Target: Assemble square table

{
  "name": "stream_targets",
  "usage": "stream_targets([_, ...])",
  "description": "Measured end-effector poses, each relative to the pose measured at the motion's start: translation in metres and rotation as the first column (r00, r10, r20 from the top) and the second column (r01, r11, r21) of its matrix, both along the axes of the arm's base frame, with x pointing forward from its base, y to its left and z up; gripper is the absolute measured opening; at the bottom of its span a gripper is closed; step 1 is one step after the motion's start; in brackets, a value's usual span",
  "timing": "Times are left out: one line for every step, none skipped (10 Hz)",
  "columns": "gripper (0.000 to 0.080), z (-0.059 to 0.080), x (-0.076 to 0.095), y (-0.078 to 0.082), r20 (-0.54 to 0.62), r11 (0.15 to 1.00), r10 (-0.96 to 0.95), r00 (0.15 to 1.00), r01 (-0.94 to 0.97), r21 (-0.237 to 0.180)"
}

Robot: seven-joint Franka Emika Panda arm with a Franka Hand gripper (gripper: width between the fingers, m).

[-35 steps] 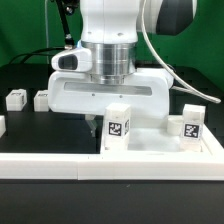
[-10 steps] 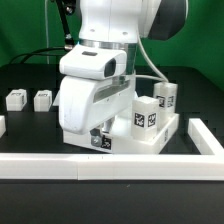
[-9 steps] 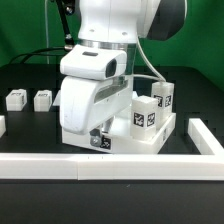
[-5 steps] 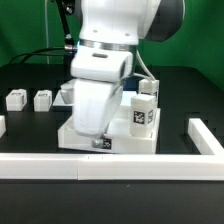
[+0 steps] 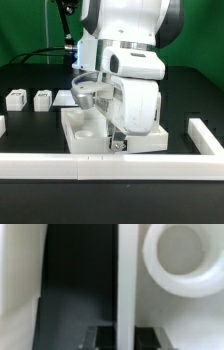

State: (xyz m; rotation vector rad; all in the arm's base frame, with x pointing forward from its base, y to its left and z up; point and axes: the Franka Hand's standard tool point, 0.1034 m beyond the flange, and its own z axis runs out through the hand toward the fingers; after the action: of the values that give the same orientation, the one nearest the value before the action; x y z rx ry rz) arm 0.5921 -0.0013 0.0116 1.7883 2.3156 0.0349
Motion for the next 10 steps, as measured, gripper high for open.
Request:
stream_targets([0.0080,0.000,0.000,-0.002,-0.007,0.998,0.057,0.998,-0.057,-0.016])
stream_targets([0.0080,0.000,-0.001,-0.003,-0.011,0.995,0.092,0.996,-0.092,-0.027])
stream_targets([0.0080,-0.001,-0.001,-0.001,-0.020,0.986,0.160,0.987,-0.161,-0.044])
stream_targets([0.0079,-0.001,-0.001,0.009,-0.035,0.967,0.246,0.969,-0.247,-0.059])
stream_targets([0.0079,0.000,0.001,0.018,-0.055,0.947,0.310,0.949,-0.313,-0.070])
stream_targets([0.0075,0.001,0.003,0.032,-0.095,0.924,0.367,0.926,-0.374,-0.081])
stream_targets([0.0066,0.003,0.008,0.049,-0.178,0.892,0.420,0.890,-0.441,-0.096])
stream_targets([0.0066,0.006,0.014,0.064,-0.196,0.887,0.429,0.881,-0.452,-0.090])
stream_targets([0.0067,0.002,0.010,0.062,-0.214,0.864,0.470,0.856,-0.496,-0.086])
stream_targets([0.0067,0.002,0.009,0.058,-0.233,0.828,0.525,0.819,-0.555,-0.084])
